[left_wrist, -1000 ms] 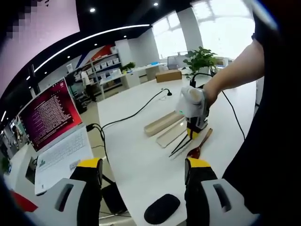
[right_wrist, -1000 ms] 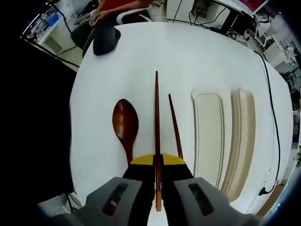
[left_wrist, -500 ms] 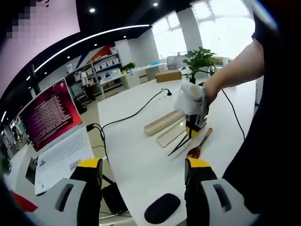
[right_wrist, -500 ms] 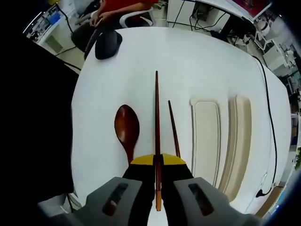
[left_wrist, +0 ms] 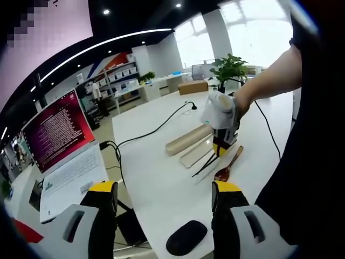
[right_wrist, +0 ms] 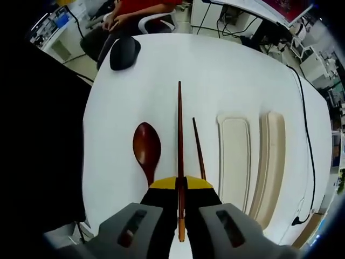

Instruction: Arrange the utensils inside the cutlery case until each visible utensil rests in its matching compartment.

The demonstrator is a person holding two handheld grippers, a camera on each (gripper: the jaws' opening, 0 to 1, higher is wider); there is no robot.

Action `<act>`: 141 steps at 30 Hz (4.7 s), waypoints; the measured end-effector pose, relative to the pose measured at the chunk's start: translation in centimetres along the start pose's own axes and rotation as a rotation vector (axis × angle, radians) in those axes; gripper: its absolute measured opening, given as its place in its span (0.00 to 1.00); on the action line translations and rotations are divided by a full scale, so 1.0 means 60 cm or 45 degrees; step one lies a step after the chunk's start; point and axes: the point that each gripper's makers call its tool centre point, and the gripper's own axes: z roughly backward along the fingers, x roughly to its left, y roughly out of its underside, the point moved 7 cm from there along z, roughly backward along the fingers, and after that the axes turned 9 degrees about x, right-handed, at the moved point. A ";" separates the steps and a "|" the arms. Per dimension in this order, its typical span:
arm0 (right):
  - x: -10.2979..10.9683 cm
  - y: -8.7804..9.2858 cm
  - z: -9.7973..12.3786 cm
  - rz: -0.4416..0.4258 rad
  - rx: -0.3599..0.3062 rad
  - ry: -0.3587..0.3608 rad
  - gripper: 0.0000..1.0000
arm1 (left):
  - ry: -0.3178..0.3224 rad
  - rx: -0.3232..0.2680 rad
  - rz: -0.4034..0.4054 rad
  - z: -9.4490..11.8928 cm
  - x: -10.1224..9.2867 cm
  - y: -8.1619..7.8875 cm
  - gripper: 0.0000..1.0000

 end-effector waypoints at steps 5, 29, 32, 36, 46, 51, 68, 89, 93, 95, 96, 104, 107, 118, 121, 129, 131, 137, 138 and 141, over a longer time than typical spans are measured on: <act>0.001 0.000 0.005 0.001 -0.003 0.005 0.00 | 0.001 -0.004 -0.001 0.000 0.001 -0.001 0.73; -0.009 0.026 0.026 -0.036 -0.002 0.043 0.00 | 0.030 -0.031 -0.032 -0.005 -0.001 -0.013 0.73; -0.016 0.031 0.029 -0.048 -0.002 0.050 0.00 | 0.034 -0.023 -0.034 -0.005 -0.005 -0.011 0.73; -0.021 0.036 0.030 -0.046 0.010 0.055 0.00 | 0.030 -0.018 -0.025 -0.005 -0.003 -0.007 0.73; -0.033 0.044 0.030 -0.051 0.019 0.058 0.00 | 0.019 -0.003 0.004 -0.004 0.003 0.004 0.73; -0.038 0.046 0.033 -0.067 0.004 0.048 0.00 | 0.017 0.007 -0.003 -0.006 0.007 0.002 0.73; -0.047 0.045 0.030 -0.033 0.001 0.052 0.00 | -0.015 0.006 0.014 -0.004 0.013 -0.002 0.73; -0.056 0.045 0.041 -0.022 0.017 0.079 0.00 | -0.013 0.010 0.027 -0.003 0.009 0.009 0.72; -0.065 0.047 0.052 -0.014 0.025 0.102 0.00 | -0.012 0.003 0.022 -0.002 0.009 0.007 0.72; -0.070 0.047 0.057 -0.011 0.029 0.114 0.00 | -0.012 -0.002 0.026 -0.002 0.010 0.007 0.72; -0.071 0.047 0.060 -0.008 0.031 0.120 0.00 | -0.013 0.002 0.024 -0.002 0.010 0.008 0.72; -0.077 0.043 0.066 -0.003 0.030 0.135 0.00 | -0.018 0.002 0.029 0.002 0.010 0.013 0.72; -0.078 0.041 0.069 0.002 0.028 0.143 0.00 | -0.019 0.004 0.027 0.003 0.009 0.014 0.72; -0.093 0.042 0.082 -0.009 0.017 0.166 0.00 | -0.005 0.004 0.026 -0.002 0.004 0.013 0.72; -0.097 0.044 0.084 -0.013 0.018 0.172 0.00 | -0.003 0.001 0.026 -0.002 0.004 0.011 0.72; -0.101 0.046 0.086 -0.010 0.021 0.177 0.00 | -0.006 0.006 0.016 -0.002 0.010 0.008 0.72; -0.103 0.047 0.087 -0.009 0.020 0.179 0.00 | -0.006 0.004 0.014 -0.002 0.011 0.006 0.72; -0.108 0.050 0.091 -0.010 0.023 0.187 0.00 | 0.003 0.003 0.007 -0.005 0.012 0.003 0.72; -0.109 0.050 0.091 -0.011 0.023 0.187 0.00 | 0.005 0.005 0.006 -0.005 0.012 0.003 0.72; -0.112 0.052 0.090 -0.010 0.029 0.187 0.00 | 0.010 0.008 0.001 -0.007 0.011 0.004 0.72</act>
